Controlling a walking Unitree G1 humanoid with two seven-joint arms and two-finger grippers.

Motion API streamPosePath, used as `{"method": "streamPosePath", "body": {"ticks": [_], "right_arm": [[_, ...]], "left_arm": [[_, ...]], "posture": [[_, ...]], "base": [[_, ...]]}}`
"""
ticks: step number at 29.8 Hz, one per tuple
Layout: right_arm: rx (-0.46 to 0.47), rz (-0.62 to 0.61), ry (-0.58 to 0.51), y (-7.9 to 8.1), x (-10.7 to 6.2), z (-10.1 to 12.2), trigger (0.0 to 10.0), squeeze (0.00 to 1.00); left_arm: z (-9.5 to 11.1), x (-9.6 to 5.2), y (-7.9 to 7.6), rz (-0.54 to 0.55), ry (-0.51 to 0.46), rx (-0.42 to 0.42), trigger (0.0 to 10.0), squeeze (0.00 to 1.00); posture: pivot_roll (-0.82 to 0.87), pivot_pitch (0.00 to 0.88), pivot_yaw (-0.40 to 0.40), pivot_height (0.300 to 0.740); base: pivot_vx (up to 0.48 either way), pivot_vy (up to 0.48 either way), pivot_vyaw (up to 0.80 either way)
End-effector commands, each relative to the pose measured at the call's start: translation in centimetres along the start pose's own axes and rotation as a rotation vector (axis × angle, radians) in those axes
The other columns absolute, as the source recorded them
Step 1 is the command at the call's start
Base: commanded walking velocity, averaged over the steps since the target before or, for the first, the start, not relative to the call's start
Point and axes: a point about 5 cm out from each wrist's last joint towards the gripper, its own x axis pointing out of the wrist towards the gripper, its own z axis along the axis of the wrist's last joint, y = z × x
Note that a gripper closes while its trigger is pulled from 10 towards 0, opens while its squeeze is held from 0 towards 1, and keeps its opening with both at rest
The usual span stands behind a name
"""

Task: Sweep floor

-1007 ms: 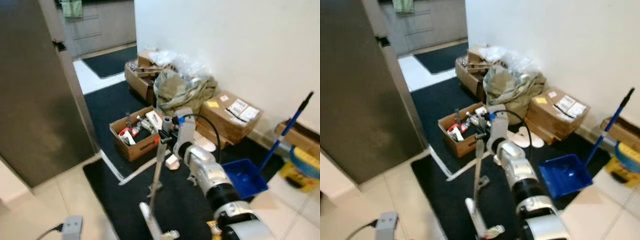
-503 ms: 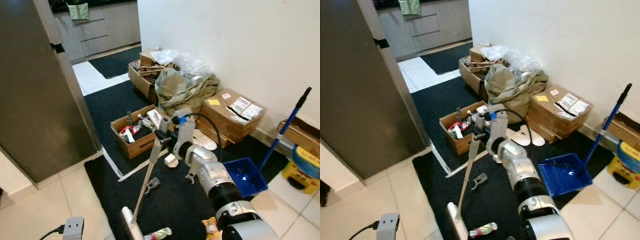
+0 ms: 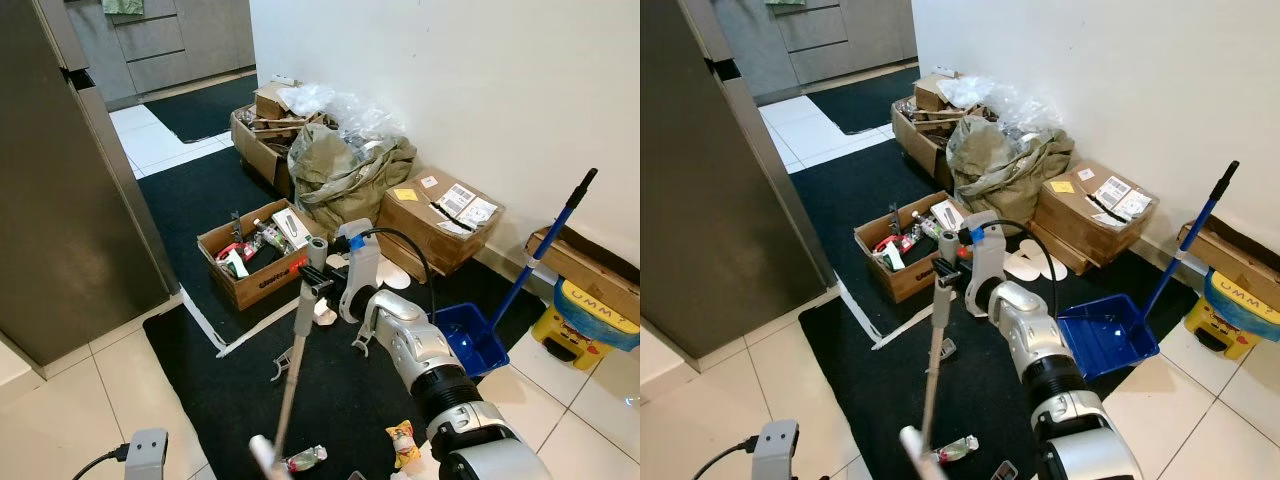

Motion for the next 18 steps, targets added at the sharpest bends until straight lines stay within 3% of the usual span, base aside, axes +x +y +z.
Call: {"method": "streamPosePath", "body": {"ticks": [1, 8, 13, 16, 18], "right_arm": [[0.045, 0.001, -0.023, -0.2, -0.1, 0.1, 10.0, 0.00], [0.071, -0.002, -0.017, -0.6, -0.5, -0.5, 10.0, 0.00], [-0.027, 0.043, 0.123, -0.3, -1.7, -3.6, 10.0, 0.00], [-0.039, 0.045, 0.119, -0.3, -2.1, -4.0, 10.0, 0.00], [0.010, -0.040, -0.030, -1.0, -2.2, -2.7, 10.0, 0.00]], "left_arm": [[-0.4, -0.2, 0.6, 0.015, 0.012, 0.015, 10.0, 0.00], [-0.6, -0.2, 0.6, 0.010, 0.016, 0.023, 10.0, 0.00], [-1.8, -0.6, 1.0, 0.006, 0.035, 0.034, 10.0, 0.00], [-2.3, -0.7, 1.3, 0.008, 0.042, 0.038, 10.0, 0.00], [-3.1, -1.1, 1.9, 0.014, 0.058, 0.048, 10.0, 0.00]], "posture": [[0.00, 0.000, 0.011, 0.740], [0.00, 0.004, 0.009, 0.740], [0.02, 0.080, 0.013, 0.740], [0.03, 0.107, 0.015, 0.740], [0.04, 0.142, 0.029, 0.740]], "base": [[0.000, 0.000, 0.00], [0.000, 0.000, 0.00], [0.000, 0.000, 0.00], [0.000, 0.000, 0.00], [0.000, 0.000, 0.00]]}}
